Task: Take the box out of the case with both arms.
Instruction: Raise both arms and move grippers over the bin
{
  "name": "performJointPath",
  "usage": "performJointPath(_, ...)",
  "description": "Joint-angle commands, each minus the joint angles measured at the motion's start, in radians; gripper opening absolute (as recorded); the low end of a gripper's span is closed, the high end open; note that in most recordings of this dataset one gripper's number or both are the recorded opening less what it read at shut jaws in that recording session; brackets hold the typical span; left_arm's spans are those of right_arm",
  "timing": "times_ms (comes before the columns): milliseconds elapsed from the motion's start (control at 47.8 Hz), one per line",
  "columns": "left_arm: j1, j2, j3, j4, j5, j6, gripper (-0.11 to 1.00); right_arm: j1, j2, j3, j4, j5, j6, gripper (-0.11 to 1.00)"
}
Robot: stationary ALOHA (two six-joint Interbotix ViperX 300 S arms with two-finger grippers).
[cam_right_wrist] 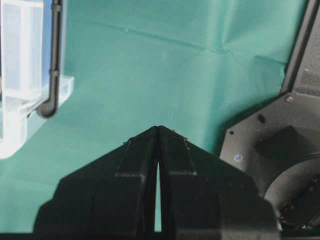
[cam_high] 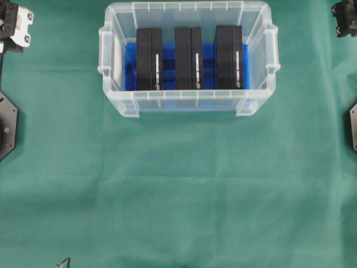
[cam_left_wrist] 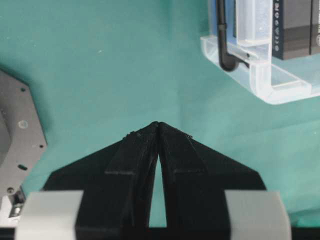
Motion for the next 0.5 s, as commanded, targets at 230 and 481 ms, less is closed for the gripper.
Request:
performJointPath(230,-0.015,-0.002,-0.014,-0.012,0.009,-0.003,0.06,-0.002,-0.003,-0.015,0.025,-0.012,-0.003,-0.01)
performJointPath(481,-0.026,0.032,-0.02,-0.014,0.011,-0.002,0.75,-0.002,-0.003,0.023,0.026,-0.048,0.002,0.06)
